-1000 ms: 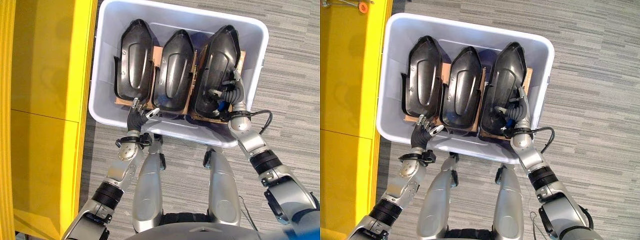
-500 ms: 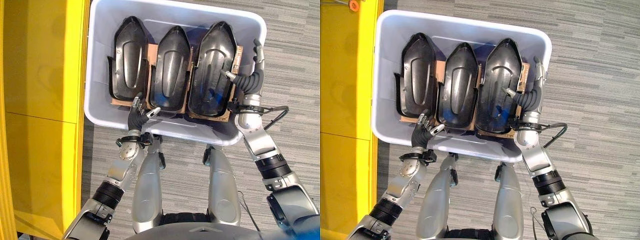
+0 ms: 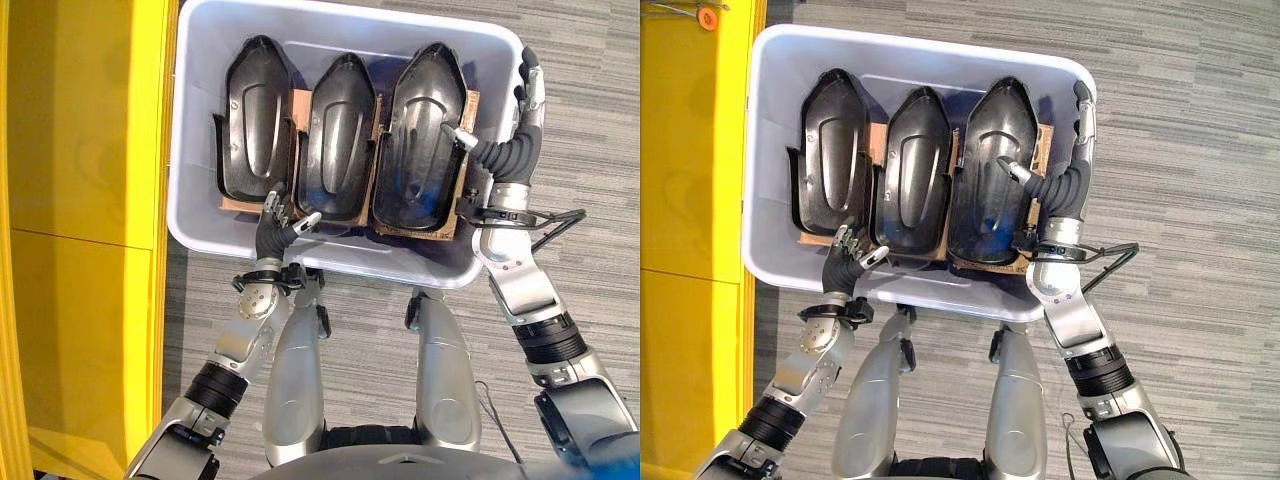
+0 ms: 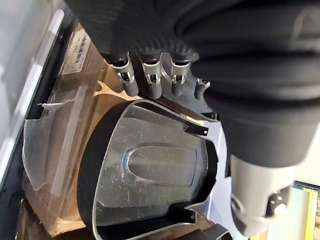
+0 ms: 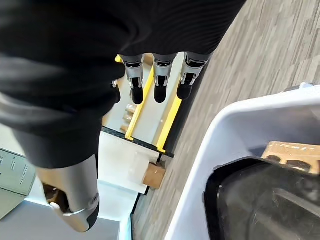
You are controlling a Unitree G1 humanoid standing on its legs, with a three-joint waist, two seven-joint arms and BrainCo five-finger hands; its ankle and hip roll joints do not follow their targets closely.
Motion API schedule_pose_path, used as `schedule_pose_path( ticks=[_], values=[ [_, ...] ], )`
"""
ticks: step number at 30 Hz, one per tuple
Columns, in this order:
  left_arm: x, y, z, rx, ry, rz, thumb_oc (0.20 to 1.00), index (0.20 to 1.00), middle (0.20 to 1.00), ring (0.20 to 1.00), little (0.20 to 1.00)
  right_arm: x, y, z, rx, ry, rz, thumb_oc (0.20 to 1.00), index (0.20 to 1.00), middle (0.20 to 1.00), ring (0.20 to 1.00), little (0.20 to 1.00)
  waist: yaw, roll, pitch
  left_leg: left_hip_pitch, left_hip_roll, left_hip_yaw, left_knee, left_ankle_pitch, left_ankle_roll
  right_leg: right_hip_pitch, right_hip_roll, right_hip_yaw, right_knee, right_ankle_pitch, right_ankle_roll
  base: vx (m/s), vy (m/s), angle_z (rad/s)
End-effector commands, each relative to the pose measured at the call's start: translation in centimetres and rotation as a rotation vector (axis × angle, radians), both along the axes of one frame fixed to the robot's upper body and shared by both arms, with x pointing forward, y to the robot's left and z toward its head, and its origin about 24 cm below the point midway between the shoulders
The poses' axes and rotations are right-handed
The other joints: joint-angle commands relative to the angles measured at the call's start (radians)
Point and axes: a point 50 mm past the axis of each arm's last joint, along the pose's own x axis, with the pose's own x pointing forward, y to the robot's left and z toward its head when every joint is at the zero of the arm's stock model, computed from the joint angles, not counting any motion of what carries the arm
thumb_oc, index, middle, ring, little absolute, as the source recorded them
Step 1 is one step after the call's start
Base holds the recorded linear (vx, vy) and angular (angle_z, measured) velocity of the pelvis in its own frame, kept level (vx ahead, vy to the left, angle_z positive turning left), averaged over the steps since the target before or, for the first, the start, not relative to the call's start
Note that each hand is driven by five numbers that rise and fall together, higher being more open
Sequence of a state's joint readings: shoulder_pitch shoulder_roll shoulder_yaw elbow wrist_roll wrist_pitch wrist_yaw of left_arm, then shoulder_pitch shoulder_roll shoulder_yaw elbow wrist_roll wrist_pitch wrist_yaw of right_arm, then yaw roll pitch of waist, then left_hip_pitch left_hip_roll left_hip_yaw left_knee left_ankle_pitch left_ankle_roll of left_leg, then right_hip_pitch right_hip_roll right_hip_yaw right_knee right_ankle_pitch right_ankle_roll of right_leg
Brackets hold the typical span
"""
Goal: Move parts from the plastic box to the shelf.
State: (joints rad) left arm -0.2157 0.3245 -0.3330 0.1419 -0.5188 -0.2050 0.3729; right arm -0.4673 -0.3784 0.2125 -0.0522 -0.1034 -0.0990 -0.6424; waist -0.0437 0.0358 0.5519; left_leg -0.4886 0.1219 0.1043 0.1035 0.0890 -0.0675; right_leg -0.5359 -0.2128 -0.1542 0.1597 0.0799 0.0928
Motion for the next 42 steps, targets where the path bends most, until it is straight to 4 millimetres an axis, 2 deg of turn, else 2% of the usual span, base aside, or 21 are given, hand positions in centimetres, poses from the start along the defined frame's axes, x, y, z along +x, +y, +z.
schedule_pose_path(
  ticks=[1, 16, 42],
  values=[
    [-1.0, 1.0, 1.8, 0.03, -0.109, 0.02, 1.0, 1.0, 1.0, 1.0, 1.0, -1.3, -0.5, 1.6, -0.019, -0.123, -0.001, 1.0, 1.0, 1.0, 1.0, 1.0, -0.004, -0.039, -0.032, -0.027, 0.05, -0.016, 0.122, -0.079, -0.028, 0.044, -0.101, -0.02, 0.076, -0.063, 0.085, 0.0, 0.0, 0.0],
    [-1.0, 0.9, 1.4, 0.017, -0.09, 0.026, 1.0, 1.0, 1.0, 1.0, 1.0, 0.3, -0.7, -2.0, -0.022, 0.074, -0.028, 1.0, 1.0, 1.0, 1.0, 1.0, -0.001, -0.035, -0.032, -0.033, 0.052, -0.014, 0.124, -0.076, -0.028, 0.037, -0.101, -0.022, 0.075, -0.061, 0.084, 0.0, 0.0, 0.0],
    [-1.1, 0.9, 0.4, 0.003, -0.055, 0.025, 1.0, 1.0, 1.0, 1.0, 1.0, 2.7, -1.4, -9.5, -0.006, 0.456, -0.087, 1.0, 1.0, 1.0, 1.0, 1.0, 0.013, -0.016, -0.032, -0.038, 0.047, -0.017, 0.121, -0.07, -0.025, 0.036, -0.106, -0.03, 0.074, -0.057, 0.081, 0.0, 0.0, 0.0]
  ],
)
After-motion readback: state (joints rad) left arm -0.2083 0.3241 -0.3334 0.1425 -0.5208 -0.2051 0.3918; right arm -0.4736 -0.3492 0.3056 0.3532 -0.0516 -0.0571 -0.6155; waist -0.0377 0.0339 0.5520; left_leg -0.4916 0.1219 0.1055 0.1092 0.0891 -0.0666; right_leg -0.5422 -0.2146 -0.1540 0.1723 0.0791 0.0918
